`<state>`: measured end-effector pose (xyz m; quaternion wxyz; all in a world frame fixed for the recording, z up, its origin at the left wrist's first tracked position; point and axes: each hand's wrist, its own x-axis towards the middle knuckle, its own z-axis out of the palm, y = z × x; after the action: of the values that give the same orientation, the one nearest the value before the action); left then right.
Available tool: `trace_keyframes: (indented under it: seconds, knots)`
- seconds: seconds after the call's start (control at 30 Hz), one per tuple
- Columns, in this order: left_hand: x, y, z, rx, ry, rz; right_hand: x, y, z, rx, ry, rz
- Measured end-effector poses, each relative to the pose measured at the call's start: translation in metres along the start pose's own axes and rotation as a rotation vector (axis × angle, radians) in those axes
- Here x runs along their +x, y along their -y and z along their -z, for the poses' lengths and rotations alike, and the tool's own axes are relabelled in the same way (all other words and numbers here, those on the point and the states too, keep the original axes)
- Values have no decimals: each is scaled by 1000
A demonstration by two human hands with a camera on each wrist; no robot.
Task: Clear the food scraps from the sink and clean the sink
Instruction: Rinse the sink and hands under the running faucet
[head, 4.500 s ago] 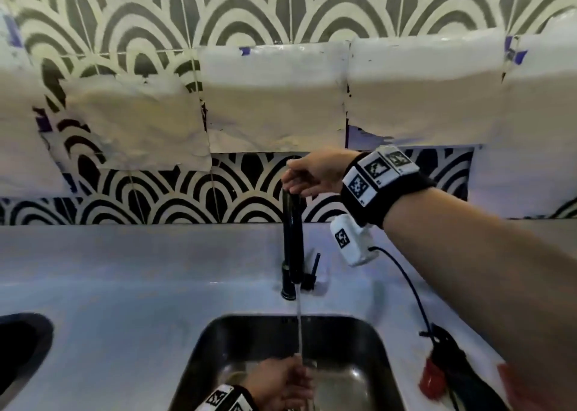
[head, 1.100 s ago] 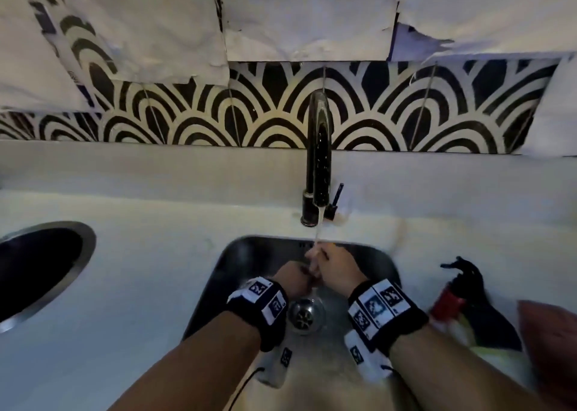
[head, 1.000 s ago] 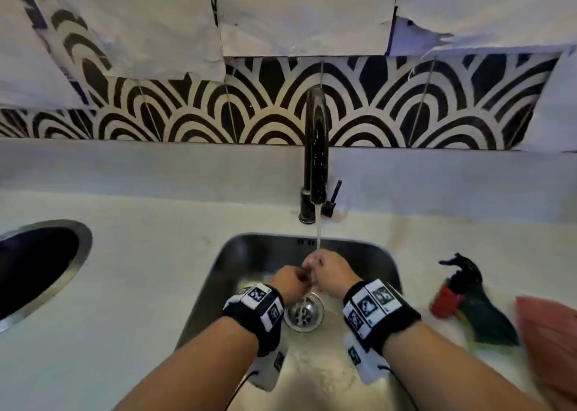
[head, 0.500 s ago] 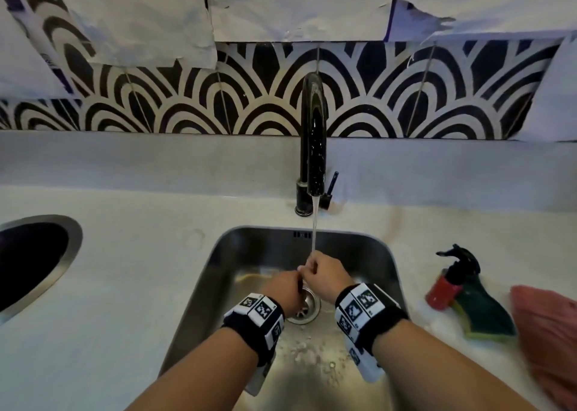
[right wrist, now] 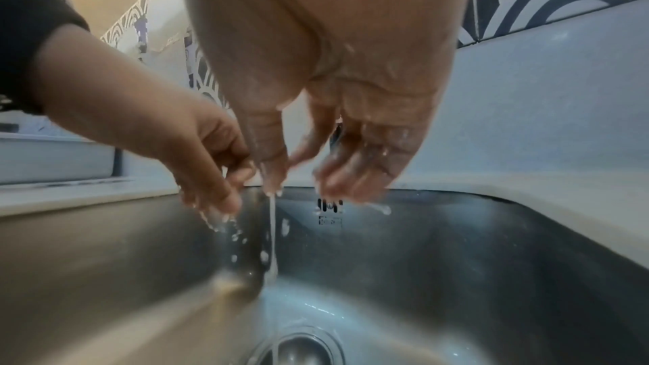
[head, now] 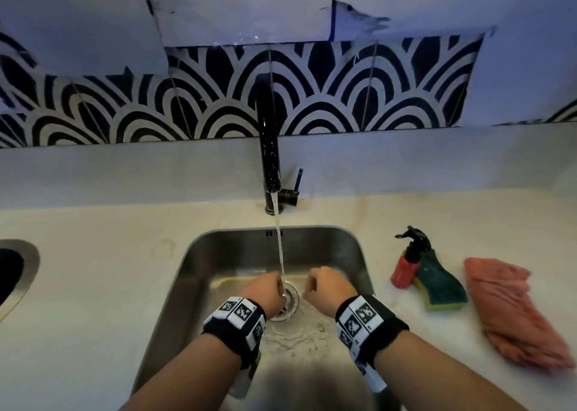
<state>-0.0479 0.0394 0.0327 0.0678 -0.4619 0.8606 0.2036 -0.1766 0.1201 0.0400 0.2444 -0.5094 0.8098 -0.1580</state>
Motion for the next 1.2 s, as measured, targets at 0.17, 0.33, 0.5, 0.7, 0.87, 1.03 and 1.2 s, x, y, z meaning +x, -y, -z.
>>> trace_keyframes:
  seconds: [0.17, 0.33, 0.5, 0.7, 0.87, 1.03, 1.2]
  knots:
    - [-2, -11, -3, 42, -9, 50, -7, -18, 2, 9, -59, 1]
    - [-17, -8, -11, 74, 103, 63, -17, -37, -4, -7, 135, -5]
    - [-27, -1, -8, 69, 8, 128, -8, -38, 0, 28, 53, 22]
    - [-13, 11, -11, -39, -47, 174, 33, -21, 16, 158, -43, 41]
    - [-9, 14, 2, -170, -45, 132, 55, -17, 10, 92, 81, 3]
    - [6, 20, 15, -178, -130, 10, 102, -2, 51, 258, -186, -32]
    - [24, 25, 17, -138, -125, -48, 157, 22, 91, 332, -267, -39]
